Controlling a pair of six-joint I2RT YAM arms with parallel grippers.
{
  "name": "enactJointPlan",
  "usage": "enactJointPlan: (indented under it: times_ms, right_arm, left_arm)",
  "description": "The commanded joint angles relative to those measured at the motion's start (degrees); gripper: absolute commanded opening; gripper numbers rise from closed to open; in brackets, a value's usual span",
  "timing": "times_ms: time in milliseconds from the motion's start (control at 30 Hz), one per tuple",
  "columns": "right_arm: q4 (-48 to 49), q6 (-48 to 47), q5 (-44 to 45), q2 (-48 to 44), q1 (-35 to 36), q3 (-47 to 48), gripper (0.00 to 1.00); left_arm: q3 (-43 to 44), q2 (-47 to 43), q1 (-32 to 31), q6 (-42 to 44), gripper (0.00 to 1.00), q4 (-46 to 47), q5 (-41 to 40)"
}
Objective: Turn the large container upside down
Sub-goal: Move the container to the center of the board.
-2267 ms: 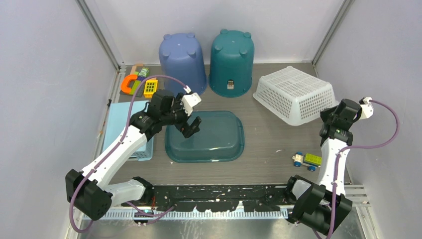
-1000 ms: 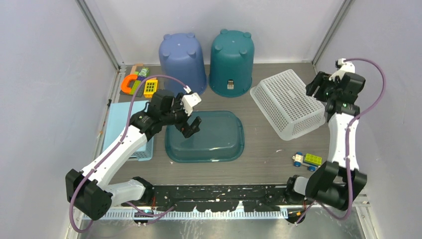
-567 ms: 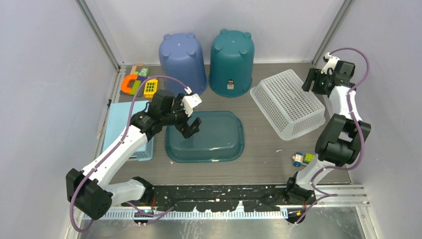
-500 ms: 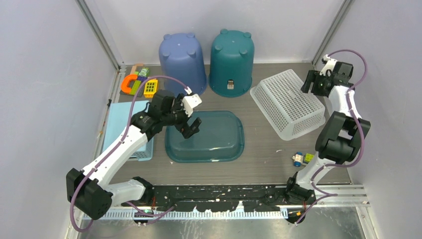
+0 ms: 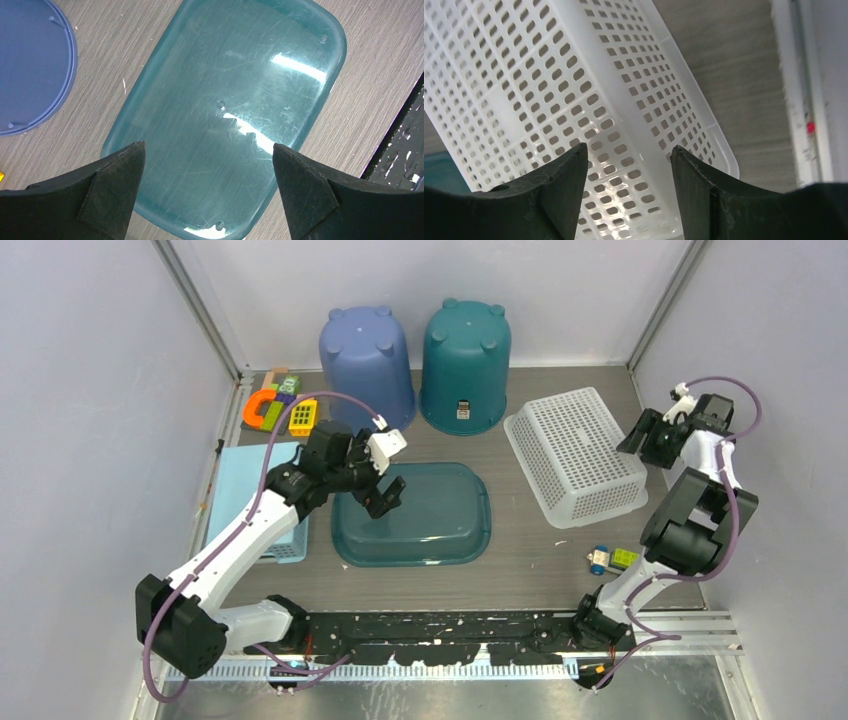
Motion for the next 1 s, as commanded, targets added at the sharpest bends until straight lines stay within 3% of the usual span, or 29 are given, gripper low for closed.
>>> enactJointPlan:
  times_ms: [0,233,700,867,933,967]
  right_arm:
    - [-7.44,-0.03,-4.22,-5.35,0.02,-4.21,0.65]
    - [-8.86,-0.51,-2.5,-14.26,0.02,-10.0,0.62]
    - [-9.41,-0.24,-2.48,-21.77,0.04,-6.51,0.68]
    - [-12.67,-3.55,-7.96,-24.96,0.3,-3.32,0.76]
    - [-13.81,-4.78,-10.53,-26.37,0.76,-2.37,0.87]
    - [-14.23,-5.14,-11.46,-27.13,1.05,-2.13,0.98]
  left_arm:
    - [0.0,0.35,0.37,0.64,1.0,2.0,0.2]
    - [0.05,0.17,0.34,0.57,1.0,2.0,0.59]
    - [0.75,-1.64,0.37,1.0,1.0,1.1,-0.46]
    - [2.46,-2.43,0.35,2.02,1.0,-0.83,-0.16]
    - [2.98,-2.73,0.35,2.51,1.0,-1.72,-0.06]
    - [3.18,-2.87,0.38,2.66,1.0,-2.01,-0.1]
